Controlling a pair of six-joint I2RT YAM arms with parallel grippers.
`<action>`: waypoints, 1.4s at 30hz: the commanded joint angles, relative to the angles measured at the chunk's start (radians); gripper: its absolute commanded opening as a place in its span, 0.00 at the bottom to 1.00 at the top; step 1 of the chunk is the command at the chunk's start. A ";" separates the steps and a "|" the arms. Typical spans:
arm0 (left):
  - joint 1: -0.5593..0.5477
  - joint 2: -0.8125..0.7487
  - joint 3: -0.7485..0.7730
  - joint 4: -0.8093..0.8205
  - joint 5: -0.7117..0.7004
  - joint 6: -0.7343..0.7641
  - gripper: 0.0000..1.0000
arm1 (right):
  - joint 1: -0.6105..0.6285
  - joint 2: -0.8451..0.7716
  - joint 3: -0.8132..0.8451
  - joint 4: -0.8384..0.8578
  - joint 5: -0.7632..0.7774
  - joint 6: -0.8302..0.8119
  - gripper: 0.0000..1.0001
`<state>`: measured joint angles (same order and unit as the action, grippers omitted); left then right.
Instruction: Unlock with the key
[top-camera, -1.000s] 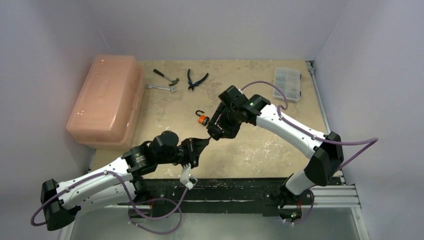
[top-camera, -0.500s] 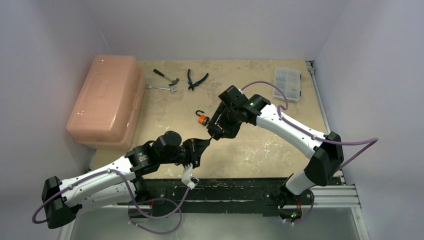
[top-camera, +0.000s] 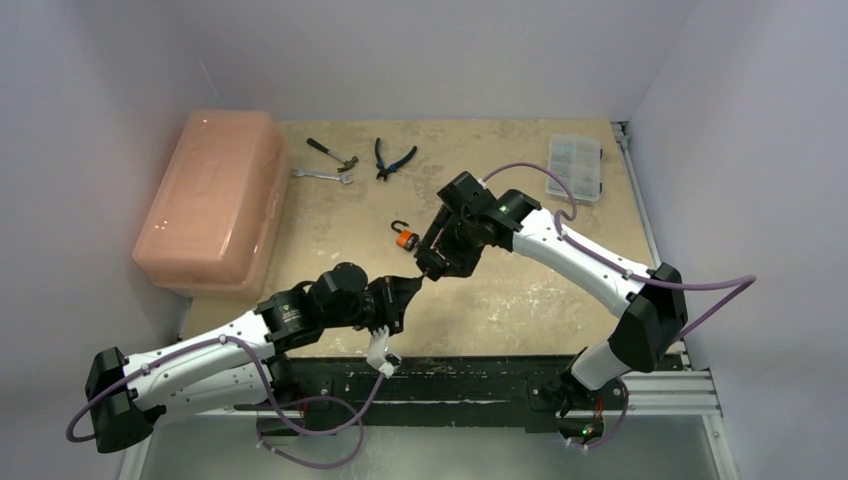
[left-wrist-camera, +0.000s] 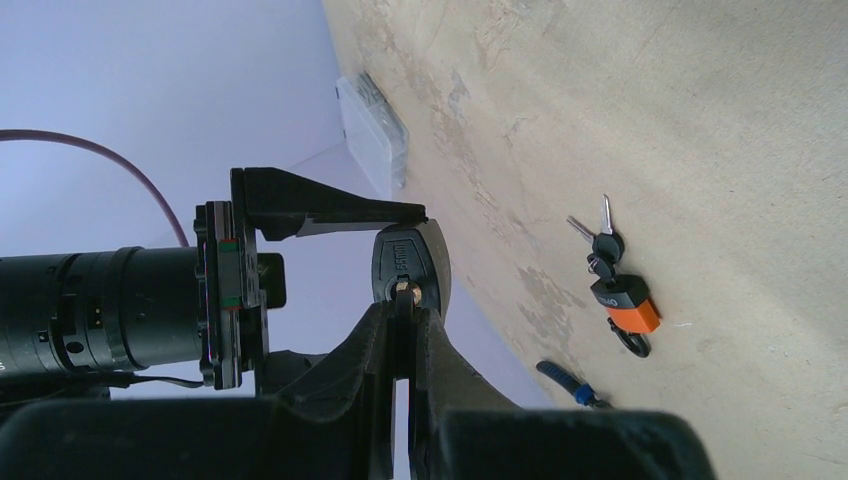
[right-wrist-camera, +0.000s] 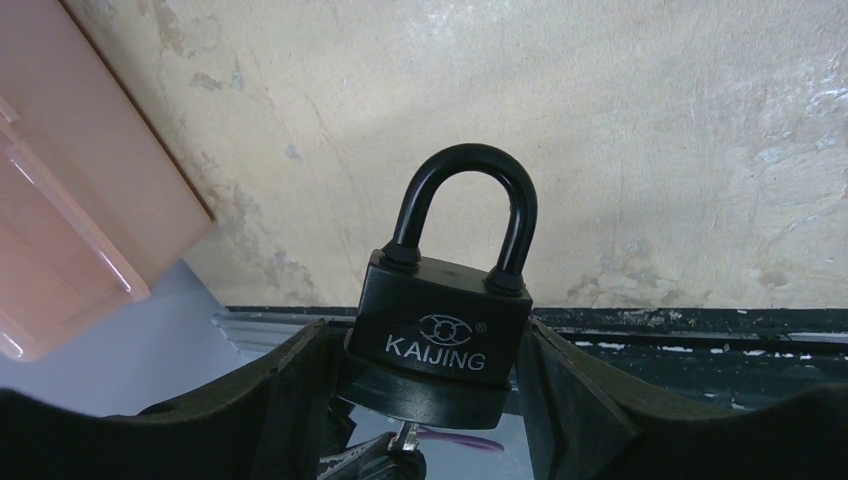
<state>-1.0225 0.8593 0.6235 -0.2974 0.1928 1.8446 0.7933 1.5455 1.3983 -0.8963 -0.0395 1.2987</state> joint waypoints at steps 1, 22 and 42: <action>-0.004 -0.013 0.007 0.006 -0.031 0.011 0.00 | 0.012 -0.051 0.013 0.055 -0.013 0.020 0.00; -0.005 -0.003 0.019 -0.009 -0.040 0.019 0.00 | 0.030 -0.045 0.022 0.060 -0.005 0.023 0.00; -0.007 0.034 0.057 -0.012 -0.011 -0.062 0.00 | 0.079 -0.032 0.049 0.043 0.036 0.039 0.00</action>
<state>-1.0290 0.8772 0.6399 -0.3286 0.1635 1.8309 0.8421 1.5459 1.3983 -0.8974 0.0387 1.3018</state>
